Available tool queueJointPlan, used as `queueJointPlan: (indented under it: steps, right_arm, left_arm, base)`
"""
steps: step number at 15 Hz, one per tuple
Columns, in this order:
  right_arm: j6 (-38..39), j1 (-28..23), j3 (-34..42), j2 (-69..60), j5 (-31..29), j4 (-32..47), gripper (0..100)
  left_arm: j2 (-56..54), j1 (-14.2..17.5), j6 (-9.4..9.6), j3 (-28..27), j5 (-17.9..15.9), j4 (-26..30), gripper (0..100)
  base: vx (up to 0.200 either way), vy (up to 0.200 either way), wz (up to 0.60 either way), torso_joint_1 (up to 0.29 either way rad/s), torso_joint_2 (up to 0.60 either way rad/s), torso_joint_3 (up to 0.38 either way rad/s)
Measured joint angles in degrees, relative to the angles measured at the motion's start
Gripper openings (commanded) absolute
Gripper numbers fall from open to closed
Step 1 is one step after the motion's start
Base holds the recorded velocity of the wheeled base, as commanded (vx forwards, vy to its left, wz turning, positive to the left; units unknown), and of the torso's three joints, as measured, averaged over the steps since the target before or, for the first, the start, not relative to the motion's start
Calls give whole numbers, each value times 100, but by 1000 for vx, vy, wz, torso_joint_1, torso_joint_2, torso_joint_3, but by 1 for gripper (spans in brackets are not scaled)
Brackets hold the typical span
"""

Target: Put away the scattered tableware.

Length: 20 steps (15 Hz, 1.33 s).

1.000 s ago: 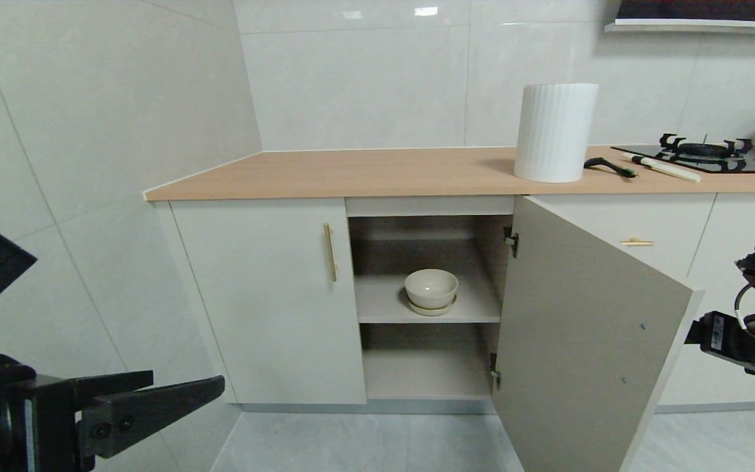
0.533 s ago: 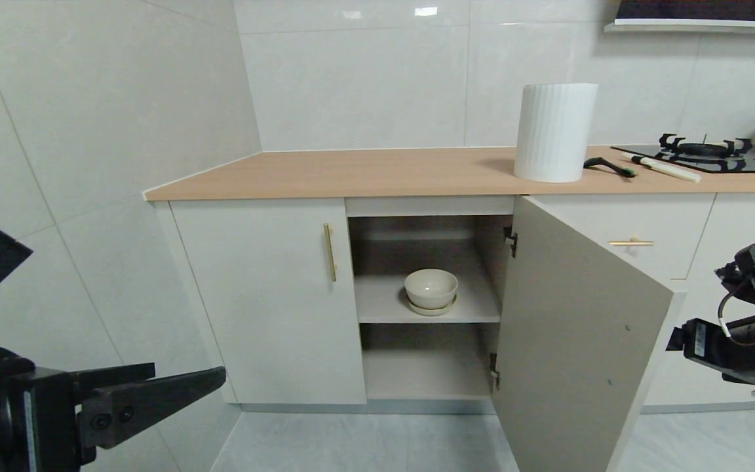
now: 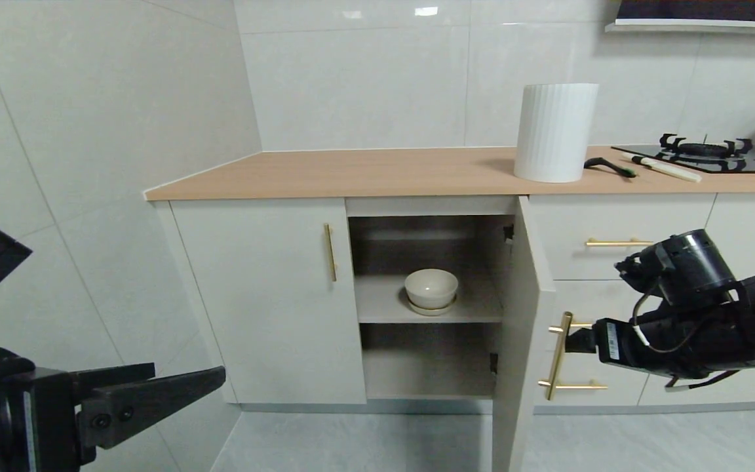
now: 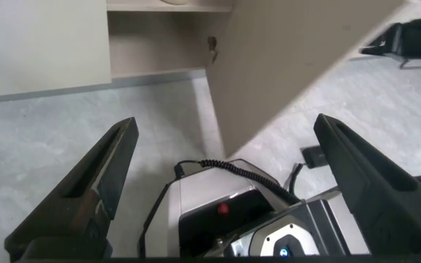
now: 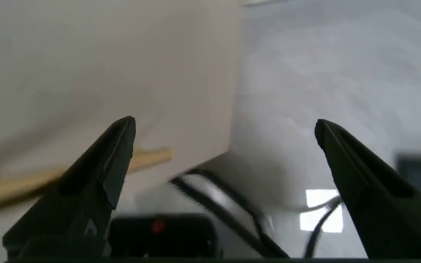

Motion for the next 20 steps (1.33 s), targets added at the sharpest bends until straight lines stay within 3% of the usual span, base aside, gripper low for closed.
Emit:
queueJointPlan:
  steps: [2,5,14,20]
  right_arm:
    - [66,618,-416,197,-2,28,100]
    - [66,975,-1009,650,24,37,100]
    - [227,1047,-2400,2078,-9,-29,100]
    - [717,1028,-2603,2530,-28,-833,100]
  left_arm:
    - [0,5,0,0,9,2,100]
    - [2,13,5,-11,44,0,100]
    - [2,16,9,-26,104,2,100]
    - [44,13,13,-11,95,2,100]
  base:
    - [0,0,0,0,0,0]
    - [0,0,0,0,0,0]
    - [0,0,0,0,0,0]
    - [0,0,0,0,0,0]
